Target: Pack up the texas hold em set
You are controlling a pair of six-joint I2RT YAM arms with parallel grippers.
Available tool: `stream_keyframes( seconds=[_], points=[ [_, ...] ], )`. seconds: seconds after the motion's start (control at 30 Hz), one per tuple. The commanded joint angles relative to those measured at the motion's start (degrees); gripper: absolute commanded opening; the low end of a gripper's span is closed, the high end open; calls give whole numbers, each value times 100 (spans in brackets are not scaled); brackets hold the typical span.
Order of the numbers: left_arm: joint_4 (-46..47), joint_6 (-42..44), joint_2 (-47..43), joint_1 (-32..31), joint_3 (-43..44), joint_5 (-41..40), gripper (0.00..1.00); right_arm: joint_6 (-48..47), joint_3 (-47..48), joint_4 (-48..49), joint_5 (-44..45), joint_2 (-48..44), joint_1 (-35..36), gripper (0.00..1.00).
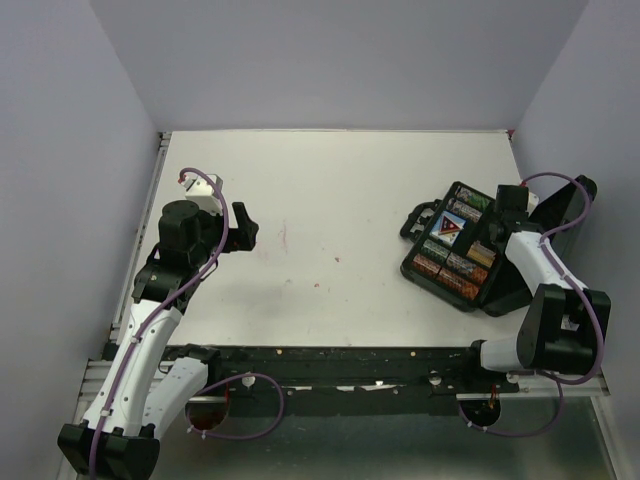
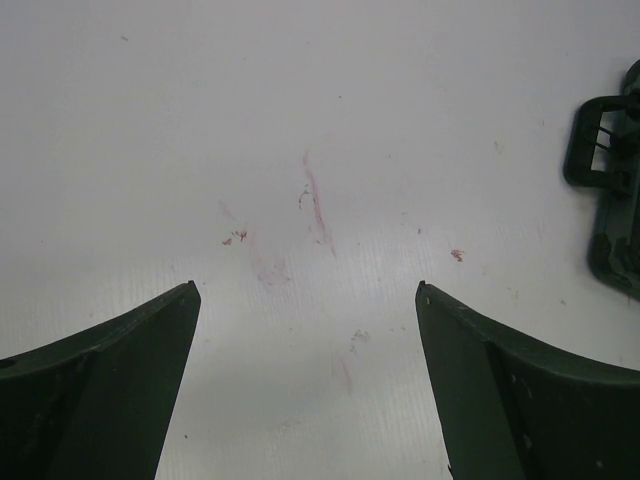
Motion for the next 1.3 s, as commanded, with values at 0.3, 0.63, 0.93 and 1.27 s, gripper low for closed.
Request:
stream_keyframes(
  seconds=[0.3, 0.63, 0.93, 1.27],
  points=[
    [70, 4, 10, -19, -56, 127, 97, -105, 20, 16, 20, 144, -35, 84],
    [70, 4, 45, -19, -48, 180, 97, -289, 318, -133, -199, -14, -35, 89],
    [88, 21, 54, -19, -56, 154, 97, -597, 951, -423, -585, 38, -26, 91],
    [88, 74, 98, -19, -65, 13, 97, -887, 2251, -959, -1263, 328, 141, 90]
  ],
)
